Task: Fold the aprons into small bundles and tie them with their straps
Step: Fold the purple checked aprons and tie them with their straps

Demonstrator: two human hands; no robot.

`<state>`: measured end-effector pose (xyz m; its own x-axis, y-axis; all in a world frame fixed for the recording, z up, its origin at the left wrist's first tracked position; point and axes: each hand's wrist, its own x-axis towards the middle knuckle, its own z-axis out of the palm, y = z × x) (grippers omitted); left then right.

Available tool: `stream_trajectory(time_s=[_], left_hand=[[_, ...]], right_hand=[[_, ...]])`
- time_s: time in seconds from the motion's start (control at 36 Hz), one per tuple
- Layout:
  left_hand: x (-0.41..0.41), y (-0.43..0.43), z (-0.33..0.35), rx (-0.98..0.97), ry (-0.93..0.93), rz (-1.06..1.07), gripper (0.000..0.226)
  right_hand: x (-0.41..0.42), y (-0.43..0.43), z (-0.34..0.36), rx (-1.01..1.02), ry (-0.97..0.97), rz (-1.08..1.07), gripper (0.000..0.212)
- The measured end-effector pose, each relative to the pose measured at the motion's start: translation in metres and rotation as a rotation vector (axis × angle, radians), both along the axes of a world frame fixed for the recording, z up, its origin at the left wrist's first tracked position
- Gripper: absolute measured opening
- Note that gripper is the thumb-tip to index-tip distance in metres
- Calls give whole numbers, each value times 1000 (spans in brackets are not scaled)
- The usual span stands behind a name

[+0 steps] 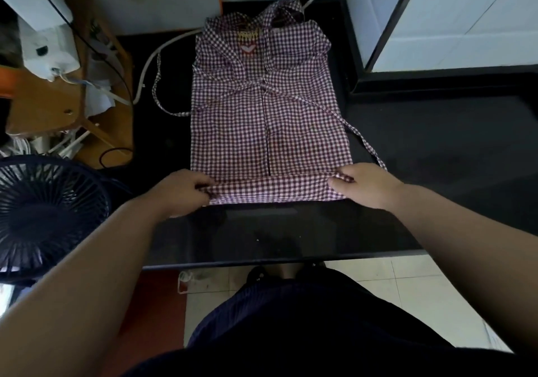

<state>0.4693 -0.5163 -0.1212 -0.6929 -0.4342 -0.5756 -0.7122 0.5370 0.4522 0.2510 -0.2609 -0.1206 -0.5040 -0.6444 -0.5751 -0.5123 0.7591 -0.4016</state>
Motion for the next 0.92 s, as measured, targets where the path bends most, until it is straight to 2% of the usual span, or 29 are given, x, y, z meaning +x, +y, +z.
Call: stream_trajectory(time_s=[0.06, 0.11, 0.17, 0.25, 0.33, 0.42, 0.5, 0.56, 0.61, 0.67, 0.72, 0.78, 0.86, 0.92], left_hand=[[1, -7, 4, 238, 15, 178, 20], [6, -10, 4, 426, 47, 366, 17], [12, -12, -6, 455, 88, 479, 21], [16, -7, -24, 212, 147, 525, 19], [14, 6, -34, -67, 102, 496, 31], [10, 16, -39, -231, 44, 495, 40], [3, 26, -37, -351, 14, 505, 42], [-1, 32, -37, -480, 77, 413, 51], [1, 32, -40, -586, 168, 147, 63], [6, 24, -49, -504, 275, -109, 60], [12, 19, -53, -345, 309, -130, 55], [16, 18, -45, -234, 240, -101, 70], [19, 20, -33, -181, 32, -244, 120], [19, 18, -27, -160, -25, -271, 132]], right_hand=[[-5, 3, 1, 29, -128, -74, 23], [-7, 6, 0, 53, -221, -148, 24], [-9, 8, -2, 26, -238, -246, 23], [-9, 9, -10, -31, -149, -373, 23], [-5, 8, -21, -23, -7, -370, 30], [-3, 3, -28, 50, 73, -358, 33], [0, 0, -25, 97, 171, -349, 50], [3, 0, -19, 57, 381, -253, 51], [3, -1, -16, 3, 532, -9, 41], [4, -1, -17, 46, 444, 238, 51], [6, 0, -20, 166, 252, 312, 77], [5, 3, -24, 231, 194, 333, 92], [0, 0, -22, 205, 256, 349, 73], [-3, -5, -16, 137, 266, 312, 57]])
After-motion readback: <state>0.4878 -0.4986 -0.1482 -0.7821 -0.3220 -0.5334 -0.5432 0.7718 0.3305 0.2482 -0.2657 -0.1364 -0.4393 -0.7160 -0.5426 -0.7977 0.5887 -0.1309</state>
